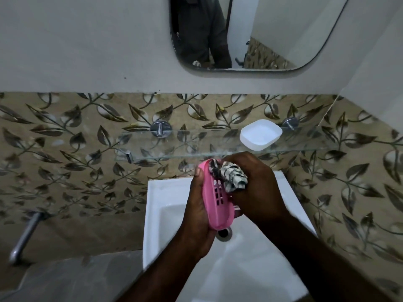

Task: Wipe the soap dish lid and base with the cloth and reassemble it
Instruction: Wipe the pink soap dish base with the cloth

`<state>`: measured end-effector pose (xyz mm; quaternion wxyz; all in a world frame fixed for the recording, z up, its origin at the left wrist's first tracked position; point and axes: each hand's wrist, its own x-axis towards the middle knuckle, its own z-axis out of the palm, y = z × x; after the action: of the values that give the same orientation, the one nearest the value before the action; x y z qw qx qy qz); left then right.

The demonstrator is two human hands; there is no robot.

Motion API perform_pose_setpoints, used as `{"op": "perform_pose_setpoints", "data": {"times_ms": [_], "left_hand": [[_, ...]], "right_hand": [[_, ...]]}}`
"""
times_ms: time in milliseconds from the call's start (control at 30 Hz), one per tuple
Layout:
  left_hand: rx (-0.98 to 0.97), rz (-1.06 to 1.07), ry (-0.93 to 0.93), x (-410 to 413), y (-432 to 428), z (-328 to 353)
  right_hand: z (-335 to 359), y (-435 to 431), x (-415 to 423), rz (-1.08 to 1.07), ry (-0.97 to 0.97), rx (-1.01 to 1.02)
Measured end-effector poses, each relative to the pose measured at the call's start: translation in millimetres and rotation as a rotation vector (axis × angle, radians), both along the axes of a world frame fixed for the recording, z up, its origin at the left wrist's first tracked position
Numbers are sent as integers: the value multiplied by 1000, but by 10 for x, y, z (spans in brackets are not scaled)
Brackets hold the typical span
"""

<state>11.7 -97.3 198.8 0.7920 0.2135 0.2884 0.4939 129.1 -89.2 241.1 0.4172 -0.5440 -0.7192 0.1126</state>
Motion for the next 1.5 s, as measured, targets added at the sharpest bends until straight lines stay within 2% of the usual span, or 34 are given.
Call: {"op": "perform_pose_setpoints", "data": {"times_ms": [67,133,200,267,300,333,400,433,533,600,667,767,900,1033,1100,1200,1267,1500], "left_hand": [[-30,-20,-8,-20,21,-19],[-79,-26,-34,-87,77,-49],[-90,21,-17,-145,122,-89],[-93,41,14,-172,127,-112],[-105,49,16,-170,110,-121],[-118,50,-4,-166,91,-127],[-135,35,-70,-159,85,-124],[-124,31,-104,-166,89,-124],[-90,14,-199,-196,122,-136],[-96,-7,-235,-202,119,-136],[-107,-26,-230,-212,100,-138],[-93,-22,-163,-208,68,-140],[-46,11,28,-113,33,-94],[-18,-8,59,-127,58,-19],[17,-57,17,-125,51,4],[6,-48,20,-68,64,12],[-28,41,55,-46,51,40],[52,71,225,-33,-76,6]], "right_hand": [[-48,-93,-32,13,-66,52],[-155,-295,-111,119,-179,92],[-290,-440,-132,234,-238,23],[-345,-455,-61,270,-208,-56],[-335,-449,-20,276,-99,-103],[-292,-445,1,283,122,-202],[-133,-403,32,262,753,-439],[-80,-371,57,242,987,-479],[-29,-259,103,145,1202,-390],[-24,-229,105,105,1253,-369],[-66,-245,123,46,1159,-361],[-78,-222,111,-86,722,-260],[-27,-166,-129,-64,324,-184],[-62,-278,-293,142,31,39],[-61,-271,-246,159,-108,106],[-25,-92,-110,116,-204,172],[13,-15,-55,55,-242,143],[-96,-119,-79,-132,-9,-40]]}}
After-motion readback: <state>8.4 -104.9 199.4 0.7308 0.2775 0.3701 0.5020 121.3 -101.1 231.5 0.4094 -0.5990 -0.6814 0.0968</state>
